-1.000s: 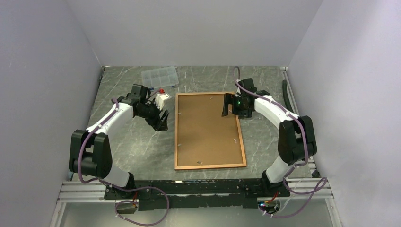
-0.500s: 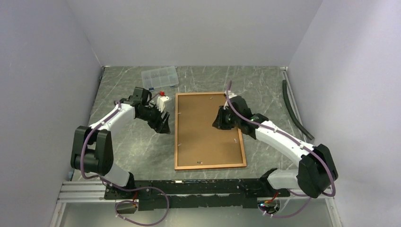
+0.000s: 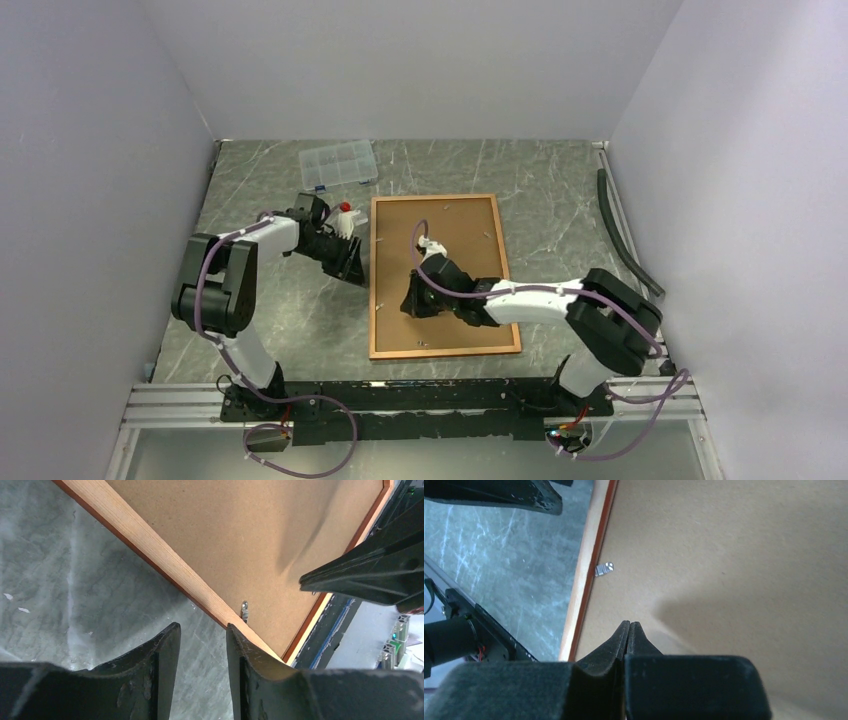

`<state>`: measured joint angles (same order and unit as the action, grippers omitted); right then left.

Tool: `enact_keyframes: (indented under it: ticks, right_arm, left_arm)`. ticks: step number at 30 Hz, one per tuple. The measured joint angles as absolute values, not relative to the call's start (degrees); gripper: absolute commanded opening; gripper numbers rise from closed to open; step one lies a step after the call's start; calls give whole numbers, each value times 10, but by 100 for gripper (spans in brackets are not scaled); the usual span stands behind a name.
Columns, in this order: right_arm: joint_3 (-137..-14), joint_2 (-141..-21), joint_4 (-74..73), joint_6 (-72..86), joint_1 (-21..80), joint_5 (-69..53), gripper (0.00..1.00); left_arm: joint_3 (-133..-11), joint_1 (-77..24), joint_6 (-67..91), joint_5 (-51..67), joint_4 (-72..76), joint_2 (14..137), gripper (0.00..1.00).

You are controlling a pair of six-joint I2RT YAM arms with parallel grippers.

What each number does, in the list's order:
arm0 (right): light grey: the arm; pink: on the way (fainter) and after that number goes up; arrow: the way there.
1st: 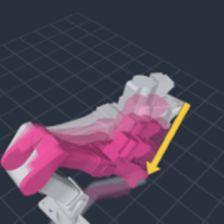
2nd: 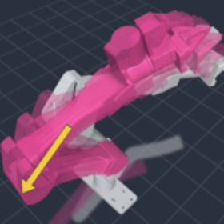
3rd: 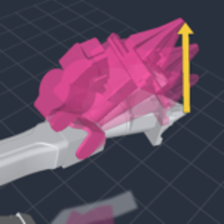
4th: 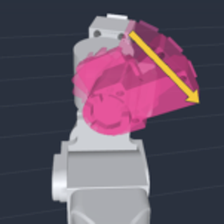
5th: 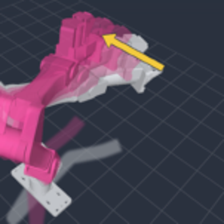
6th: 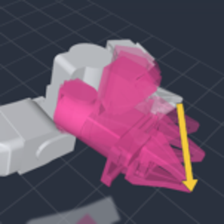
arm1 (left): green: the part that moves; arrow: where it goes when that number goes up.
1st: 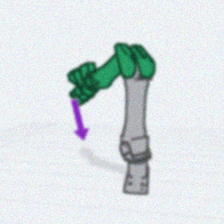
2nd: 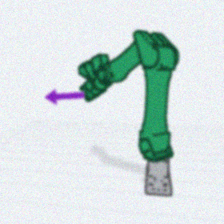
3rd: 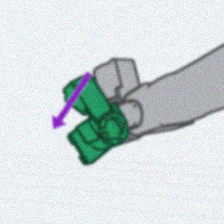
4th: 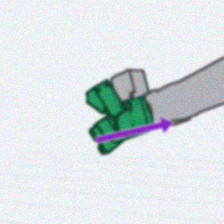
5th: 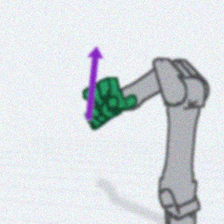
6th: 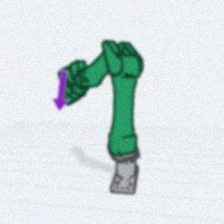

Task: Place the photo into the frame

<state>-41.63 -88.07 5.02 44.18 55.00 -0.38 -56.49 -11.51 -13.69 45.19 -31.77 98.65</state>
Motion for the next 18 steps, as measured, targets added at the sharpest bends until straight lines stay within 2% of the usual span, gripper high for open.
enact_keyframes:
  ticks: [6,18]
  right_arm:
    - [-419,-943,137,456,567,1,0]
    - [-457,-1019,201,456,583,0,0]
  left_arm:
    - [-571,-115,-125,457,-314,1012,39]
    - [-598,-114,-140,463,-315,1063,36]
